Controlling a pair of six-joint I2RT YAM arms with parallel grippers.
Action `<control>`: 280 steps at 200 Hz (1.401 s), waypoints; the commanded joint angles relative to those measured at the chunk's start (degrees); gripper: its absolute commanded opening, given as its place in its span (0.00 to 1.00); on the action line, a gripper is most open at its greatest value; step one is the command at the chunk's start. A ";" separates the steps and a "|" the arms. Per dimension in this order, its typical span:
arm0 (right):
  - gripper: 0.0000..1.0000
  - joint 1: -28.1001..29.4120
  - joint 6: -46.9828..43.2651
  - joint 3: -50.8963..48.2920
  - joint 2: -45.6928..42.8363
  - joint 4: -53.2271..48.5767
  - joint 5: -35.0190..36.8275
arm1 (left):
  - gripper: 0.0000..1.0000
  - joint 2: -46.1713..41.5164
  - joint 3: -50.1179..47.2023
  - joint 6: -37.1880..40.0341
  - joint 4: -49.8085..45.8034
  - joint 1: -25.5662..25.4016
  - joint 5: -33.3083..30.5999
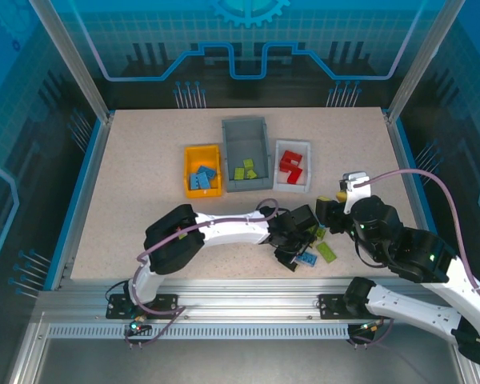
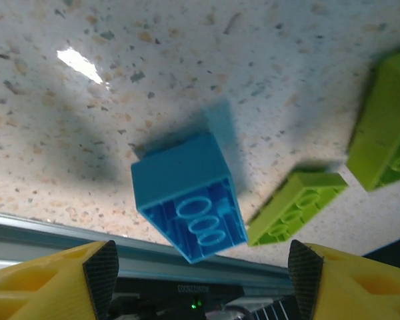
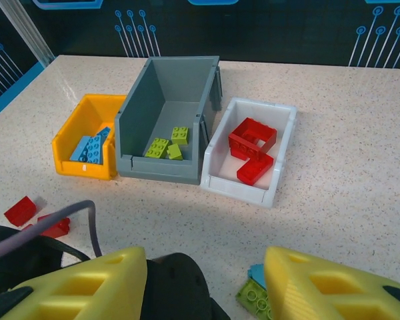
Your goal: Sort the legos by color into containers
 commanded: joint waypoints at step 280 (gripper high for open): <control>0.53 0.68 -7.39 -6.99 14.97 24.40 -27.46 | 0.30 -28.45 -5.41 60.53 -17.53 43.94 -22.99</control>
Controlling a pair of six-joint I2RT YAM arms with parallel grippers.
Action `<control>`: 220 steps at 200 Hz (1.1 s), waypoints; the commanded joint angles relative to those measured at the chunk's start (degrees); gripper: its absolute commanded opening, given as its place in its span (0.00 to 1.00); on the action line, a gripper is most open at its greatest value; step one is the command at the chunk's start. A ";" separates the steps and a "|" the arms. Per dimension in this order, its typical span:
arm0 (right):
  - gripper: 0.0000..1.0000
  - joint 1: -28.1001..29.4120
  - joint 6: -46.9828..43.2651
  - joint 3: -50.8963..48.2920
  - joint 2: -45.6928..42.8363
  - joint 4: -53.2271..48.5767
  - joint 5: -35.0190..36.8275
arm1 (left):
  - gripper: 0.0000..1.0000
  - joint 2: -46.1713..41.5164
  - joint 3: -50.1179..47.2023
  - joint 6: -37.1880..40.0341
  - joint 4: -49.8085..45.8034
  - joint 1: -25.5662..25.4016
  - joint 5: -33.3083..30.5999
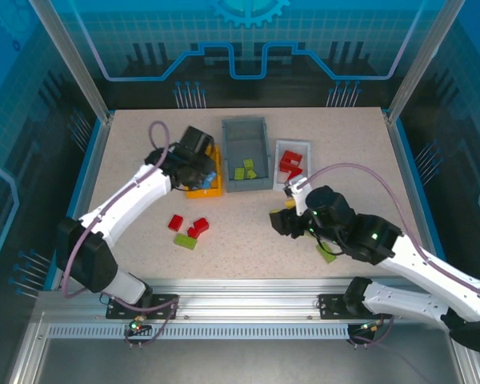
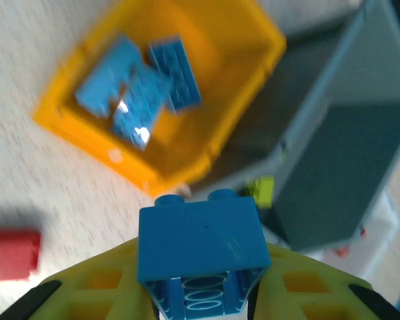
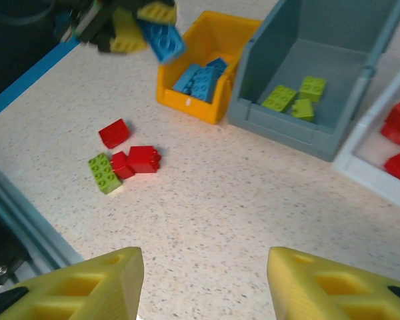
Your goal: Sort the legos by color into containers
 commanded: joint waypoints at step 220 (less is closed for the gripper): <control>0.55 0.18 3.29 -0.33 16.08 22.96 -4.94 | 0.64 12.82 0.84 -4.47 18.23 9.60 7.37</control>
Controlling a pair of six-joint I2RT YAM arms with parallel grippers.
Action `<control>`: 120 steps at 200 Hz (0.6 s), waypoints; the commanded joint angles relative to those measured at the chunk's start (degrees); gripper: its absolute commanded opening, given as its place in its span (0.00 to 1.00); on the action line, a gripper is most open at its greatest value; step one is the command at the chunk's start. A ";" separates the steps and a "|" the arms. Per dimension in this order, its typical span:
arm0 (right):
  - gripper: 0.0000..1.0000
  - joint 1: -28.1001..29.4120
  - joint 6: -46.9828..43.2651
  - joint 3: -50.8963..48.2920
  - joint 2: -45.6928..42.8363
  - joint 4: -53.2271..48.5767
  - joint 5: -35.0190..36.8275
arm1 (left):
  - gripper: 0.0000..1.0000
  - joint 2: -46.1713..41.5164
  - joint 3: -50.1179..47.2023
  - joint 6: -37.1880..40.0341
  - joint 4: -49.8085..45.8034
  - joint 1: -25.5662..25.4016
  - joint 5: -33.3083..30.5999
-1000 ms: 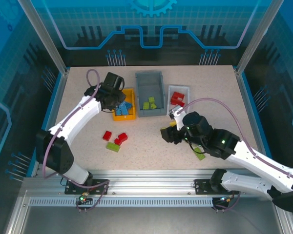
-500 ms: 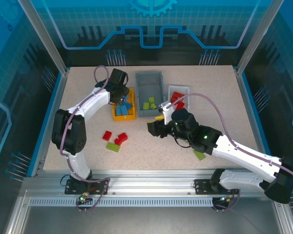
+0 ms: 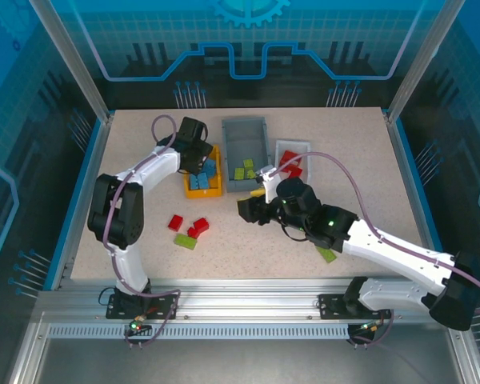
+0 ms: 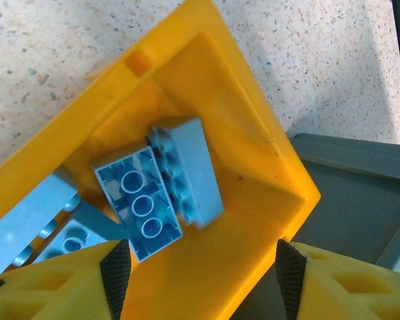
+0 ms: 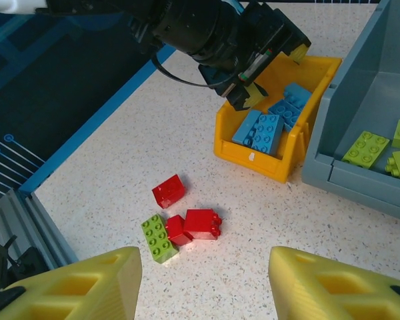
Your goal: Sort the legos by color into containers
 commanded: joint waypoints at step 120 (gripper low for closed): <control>0.68 6.25 -24.54 20.36 41.43 -12.52 -1.06 | 0.64 -54.77 -15.06 24.49 -21.66 -0.76 7.38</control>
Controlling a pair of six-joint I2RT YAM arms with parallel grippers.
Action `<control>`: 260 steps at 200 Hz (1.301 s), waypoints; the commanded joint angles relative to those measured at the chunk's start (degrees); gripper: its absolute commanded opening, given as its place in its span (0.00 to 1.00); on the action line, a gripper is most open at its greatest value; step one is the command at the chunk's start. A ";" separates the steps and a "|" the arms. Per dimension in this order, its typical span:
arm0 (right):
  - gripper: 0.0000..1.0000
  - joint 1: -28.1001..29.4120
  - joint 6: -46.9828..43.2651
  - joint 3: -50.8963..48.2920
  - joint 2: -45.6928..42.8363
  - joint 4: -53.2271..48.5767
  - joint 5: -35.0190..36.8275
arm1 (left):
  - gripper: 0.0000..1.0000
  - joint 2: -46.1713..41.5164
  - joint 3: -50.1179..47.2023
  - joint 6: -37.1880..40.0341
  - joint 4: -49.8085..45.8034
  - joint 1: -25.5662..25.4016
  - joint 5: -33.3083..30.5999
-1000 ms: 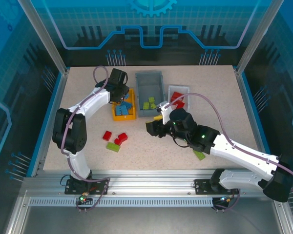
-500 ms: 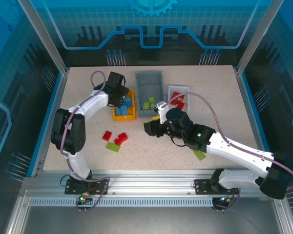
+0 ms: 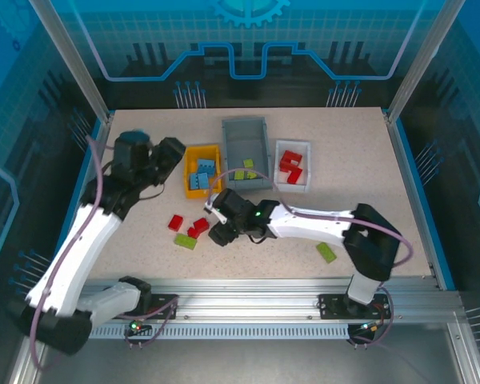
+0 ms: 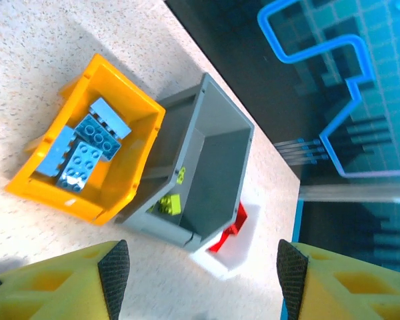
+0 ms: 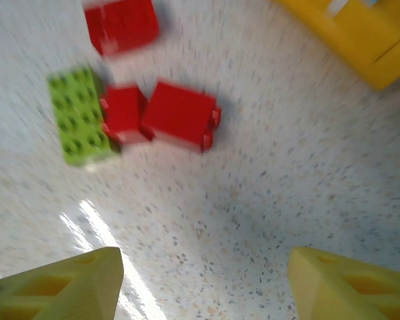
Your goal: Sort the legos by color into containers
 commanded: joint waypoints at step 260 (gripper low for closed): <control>0.31 -3.29 -8.09 23.10 17.53 -6.17 -5.82 | 0.63 -16.82 -9.25 8.72 -11.94 -0.20 9.33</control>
